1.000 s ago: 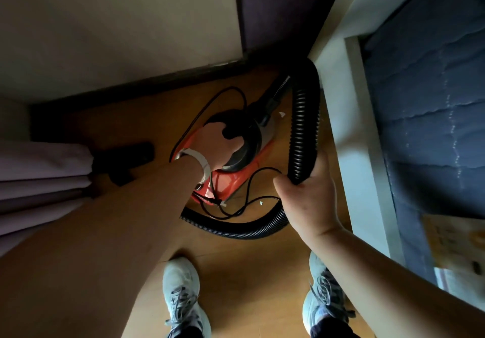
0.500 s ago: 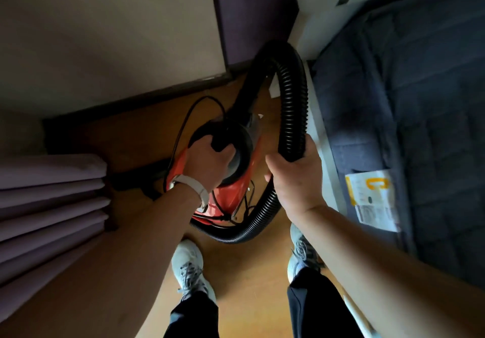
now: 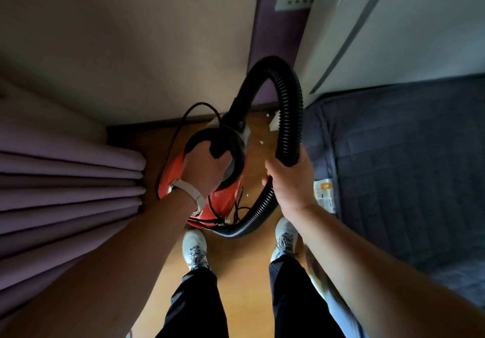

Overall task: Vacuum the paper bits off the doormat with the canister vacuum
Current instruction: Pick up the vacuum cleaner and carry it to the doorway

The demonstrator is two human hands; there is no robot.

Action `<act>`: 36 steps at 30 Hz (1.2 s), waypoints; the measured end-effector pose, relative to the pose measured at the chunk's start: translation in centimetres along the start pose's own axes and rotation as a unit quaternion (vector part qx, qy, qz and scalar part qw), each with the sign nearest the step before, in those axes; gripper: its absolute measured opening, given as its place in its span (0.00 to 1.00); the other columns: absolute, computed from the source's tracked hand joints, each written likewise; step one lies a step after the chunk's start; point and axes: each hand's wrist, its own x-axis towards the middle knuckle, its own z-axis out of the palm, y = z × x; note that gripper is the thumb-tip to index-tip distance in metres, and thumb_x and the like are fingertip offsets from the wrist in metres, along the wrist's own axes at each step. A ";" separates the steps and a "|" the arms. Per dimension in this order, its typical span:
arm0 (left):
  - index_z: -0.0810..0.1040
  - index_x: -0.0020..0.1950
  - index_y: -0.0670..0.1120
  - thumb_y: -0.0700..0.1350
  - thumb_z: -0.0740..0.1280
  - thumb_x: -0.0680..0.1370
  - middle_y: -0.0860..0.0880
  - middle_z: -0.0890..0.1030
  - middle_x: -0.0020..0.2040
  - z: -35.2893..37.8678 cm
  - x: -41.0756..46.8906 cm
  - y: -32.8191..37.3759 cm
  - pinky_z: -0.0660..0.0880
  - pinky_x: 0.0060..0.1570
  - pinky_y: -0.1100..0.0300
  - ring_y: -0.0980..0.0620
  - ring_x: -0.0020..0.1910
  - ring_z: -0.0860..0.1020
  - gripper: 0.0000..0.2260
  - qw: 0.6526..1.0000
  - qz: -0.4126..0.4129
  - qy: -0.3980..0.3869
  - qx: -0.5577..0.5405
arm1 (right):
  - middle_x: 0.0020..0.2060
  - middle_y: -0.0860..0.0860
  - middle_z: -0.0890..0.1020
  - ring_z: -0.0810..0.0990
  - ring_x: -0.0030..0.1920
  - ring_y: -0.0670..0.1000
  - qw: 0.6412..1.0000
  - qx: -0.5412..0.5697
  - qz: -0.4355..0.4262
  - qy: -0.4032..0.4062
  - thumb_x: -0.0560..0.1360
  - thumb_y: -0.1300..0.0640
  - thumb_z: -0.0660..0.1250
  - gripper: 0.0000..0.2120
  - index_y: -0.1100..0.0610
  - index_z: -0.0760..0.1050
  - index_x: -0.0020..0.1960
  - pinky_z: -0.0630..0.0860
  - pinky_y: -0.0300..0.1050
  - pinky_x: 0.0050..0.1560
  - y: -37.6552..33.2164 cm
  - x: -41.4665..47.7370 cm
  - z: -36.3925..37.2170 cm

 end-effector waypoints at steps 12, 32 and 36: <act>0.76 0.49 0.43 0.53 0.66 0.78 0.50 0.78 0.40 -12.7 -10.9 7.8 0.64 0.31 0.67 0.54 0.37 0.74 0.12 0.998 0.060 0.020 0.022 | 0.24 0.48 0.72 0.70 0.25 0.50 0.994 0.018 -0.095 -0.053 0.71 0.72 0.62 0.23 0.44 0.72 0.31 0.70 0.51 0.35 -14.0 -12.0 -0.4; 0.78 0.41 0.47 0.54 0.67 0.78 0.51 0.80 0.34 -20.3 -18.1 22.8 0.71 0.32 0.60 0.53 0.33 0.78 0.12 0.967 0.184 0.081 -0.155 | 0.34 0.62 0.77 0.76 0.32 0.54 0.956 -0.028 -0.290 -0.040 0.70 0.64 0.71 0.08 0.58 0.73 0.45 0.74 0.49 0.33 -24.7 -16.0 -5.1; 0.79 0.40 0.49 0.52 0.68 0.78 0.52 0.77 0.31 -21.8 -18.5 25.9 0.69 0.28 0.64 0.55 0.29 0.75 0.10 0.955 0.195 0.084 -0.206 | 0.32 0.53 0.77 0.76 0.31 0.50 0.961 -0.017 -0.276 -0.025 0.71 0.61 0.72 0.09 0.56 0.74 0.47 0.74 0.46 0.32 -24.4 -15.4 -5.5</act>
